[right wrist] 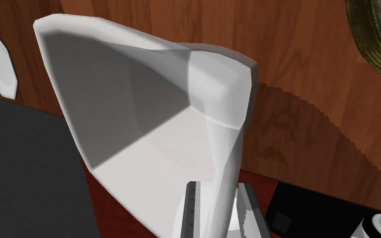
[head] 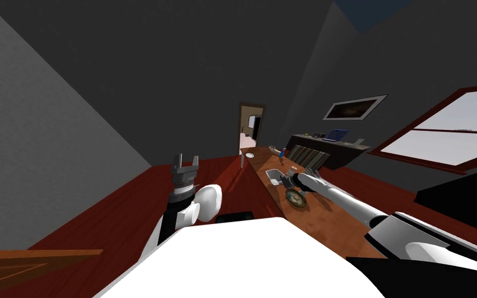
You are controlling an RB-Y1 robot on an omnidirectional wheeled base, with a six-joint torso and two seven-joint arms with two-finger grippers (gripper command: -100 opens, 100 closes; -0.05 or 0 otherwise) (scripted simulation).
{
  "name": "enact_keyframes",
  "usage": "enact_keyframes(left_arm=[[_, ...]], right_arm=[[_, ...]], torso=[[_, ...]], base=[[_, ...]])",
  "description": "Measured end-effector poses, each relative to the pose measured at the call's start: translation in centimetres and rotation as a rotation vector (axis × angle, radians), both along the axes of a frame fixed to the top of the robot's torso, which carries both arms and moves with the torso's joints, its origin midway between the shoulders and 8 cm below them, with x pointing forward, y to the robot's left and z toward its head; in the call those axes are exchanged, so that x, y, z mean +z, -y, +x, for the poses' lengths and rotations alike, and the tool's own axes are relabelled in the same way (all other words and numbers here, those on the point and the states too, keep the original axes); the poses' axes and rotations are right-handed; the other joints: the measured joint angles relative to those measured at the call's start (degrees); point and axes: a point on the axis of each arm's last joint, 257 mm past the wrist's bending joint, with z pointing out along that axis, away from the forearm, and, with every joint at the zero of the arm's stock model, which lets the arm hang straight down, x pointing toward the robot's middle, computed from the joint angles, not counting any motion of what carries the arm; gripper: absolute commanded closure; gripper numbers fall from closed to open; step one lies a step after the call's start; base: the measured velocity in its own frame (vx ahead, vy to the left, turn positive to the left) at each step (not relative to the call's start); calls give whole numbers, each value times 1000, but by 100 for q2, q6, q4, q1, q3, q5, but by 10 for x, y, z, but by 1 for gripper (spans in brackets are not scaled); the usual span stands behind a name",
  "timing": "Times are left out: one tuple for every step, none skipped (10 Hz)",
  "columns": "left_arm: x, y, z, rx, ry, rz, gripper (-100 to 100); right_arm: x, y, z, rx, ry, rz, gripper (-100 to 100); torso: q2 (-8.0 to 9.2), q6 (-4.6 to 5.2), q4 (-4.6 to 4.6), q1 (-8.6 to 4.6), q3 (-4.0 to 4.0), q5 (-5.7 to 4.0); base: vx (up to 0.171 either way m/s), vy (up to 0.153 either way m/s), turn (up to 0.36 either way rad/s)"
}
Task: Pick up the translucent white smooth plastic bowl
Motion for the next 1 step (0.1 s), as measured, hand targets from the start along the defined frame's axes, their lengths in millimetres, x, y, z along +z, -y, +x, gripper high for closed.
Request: enact_keyframes(left_arm=[[0, 0, 0, 0, 0, 0, 0]], right_arm=[[0, 1, -1, 1, -1, -3, 0]], torso=[[5, 0, 3, 1, 4, 1]], base=[[0, 0, 0]])
